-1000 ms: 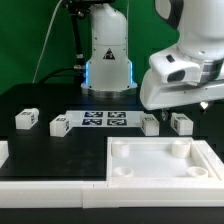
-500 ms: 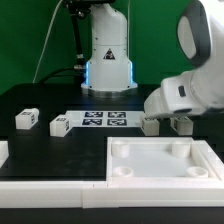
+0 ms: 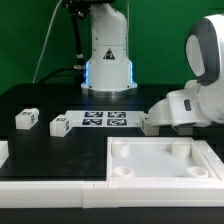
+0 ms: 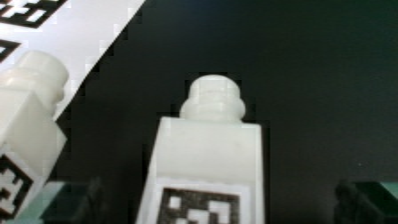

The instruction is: Assemble one leg

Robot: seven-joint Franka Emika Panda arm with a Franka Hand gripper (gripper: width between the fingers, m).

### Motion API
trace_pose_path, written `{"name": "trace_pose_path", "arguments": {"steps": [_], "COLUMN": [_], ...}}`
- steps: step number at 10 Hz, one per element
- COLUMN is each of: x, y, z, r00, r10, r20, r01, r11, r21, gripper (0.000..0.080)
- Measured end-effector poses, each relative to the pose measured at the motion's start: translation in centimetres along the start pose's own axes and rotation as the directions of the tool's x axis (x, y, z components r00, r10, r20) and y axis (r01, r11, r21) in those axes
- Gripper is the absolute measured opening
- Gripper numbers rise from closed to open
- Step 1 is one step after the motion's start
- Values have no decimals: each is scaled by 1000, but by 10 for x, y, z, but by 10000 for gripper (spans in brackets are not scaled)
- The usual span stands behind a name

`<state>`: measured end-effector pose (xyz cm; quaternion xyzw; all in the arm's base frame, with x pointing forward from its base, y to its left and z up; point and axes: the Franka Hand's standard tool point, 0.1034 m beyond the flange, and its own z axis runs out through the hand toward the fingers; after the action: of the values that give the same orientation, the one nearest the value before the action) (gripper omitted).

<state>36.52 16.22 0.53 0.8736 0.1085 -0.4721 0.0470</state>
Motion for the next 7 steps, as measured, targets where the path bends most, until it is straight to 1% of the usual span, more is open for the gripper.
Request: {"name": "trace_pose_path", "arguments": {"steps": [1,2,3,4,7], "x": [0,0,0,0,0], "y": [0,0,0,0,0], "z": [0,0,0,0,0], "r00": [1000,1000,1000,1000,1000], "r10": [0,0,0,0,0], "r20": [0,0,0,1,1], "r01": [0,0,0,0,0], "r11": [1000,1000,1000,1000,1000], "r21": [0,0,0,0,0], "gripper": [630,461,461,284,285]}}
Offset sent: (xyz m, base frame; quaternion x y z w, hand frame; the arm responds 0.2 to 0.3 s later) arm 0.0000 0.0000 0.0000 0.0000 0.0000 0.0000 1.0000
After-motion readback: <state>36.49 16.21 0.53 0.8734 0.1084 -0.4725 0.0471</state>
